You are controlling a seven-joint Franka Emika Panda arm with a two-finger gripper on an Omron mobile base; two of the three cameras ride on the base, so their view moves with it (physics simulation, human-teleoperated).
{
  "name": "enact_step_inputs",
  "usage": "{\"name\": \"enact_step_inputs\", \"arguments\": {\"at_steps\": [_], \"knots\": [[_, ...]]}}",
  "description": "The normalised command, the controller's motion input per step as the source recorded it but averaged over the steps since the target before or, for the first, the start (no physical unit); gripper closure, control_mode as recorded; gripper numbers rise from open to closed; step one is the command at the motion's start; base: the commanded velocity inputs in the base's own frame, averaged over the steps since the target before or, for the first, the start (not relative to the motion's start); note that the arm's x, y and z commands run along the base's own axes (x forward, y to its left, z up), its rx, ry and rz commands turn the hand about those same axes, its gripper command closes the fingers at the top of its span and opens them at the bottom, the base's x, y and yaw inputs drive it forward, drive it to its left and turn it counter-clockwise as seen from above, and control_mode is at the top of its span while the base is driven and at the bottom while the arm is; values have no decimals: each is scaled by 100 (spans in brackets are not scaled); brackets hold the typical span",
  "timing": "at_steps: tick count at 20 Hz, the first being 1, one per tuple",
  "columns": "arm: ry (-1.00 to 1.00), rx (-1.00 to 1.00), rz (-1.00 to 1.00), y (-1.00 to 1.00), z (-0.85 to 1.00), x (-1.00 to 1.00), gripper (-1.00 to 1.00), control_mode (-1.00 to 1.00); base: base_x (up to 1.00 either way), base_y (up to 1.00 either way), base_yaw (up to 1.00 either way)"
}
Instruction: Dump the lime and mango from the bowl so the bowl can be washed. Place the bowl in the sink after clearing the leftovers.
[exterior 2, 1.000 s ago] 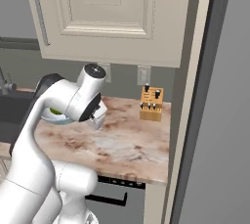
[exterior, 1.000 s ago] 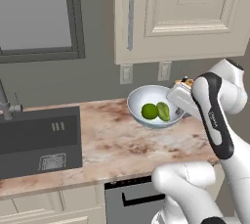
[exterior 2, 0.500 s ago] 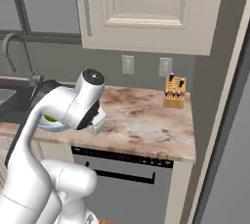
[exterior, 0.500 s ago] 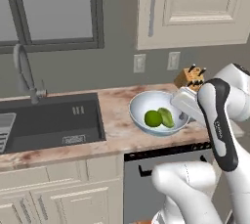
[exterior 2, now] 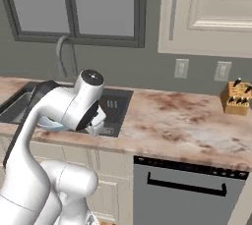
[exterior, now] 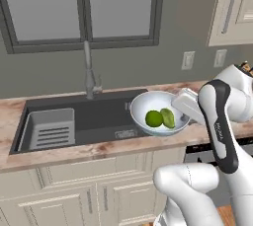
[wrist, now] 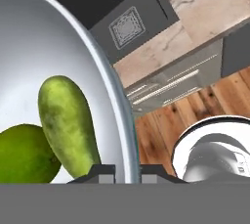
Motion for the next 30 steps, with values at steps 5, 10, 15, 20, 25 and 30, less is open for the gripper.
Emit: {"name": "enact_step_inputs", "arguments": {"at_steps": [5,10,15,20,25,30], "knots": [[0,0,0,0,0,0,100,100,24,58,0],[0,0,0,0,0,0,100,100,43,44,0],[0,0,0,0,0,0,100,100,41,52,0],[0,0,0,0,0,0,100,100,43,35,0],[0,0,0,0,0,0,100,100,33,26,0],[0,-1,0,44,-6,0,100,-100,0,0,0]]}}
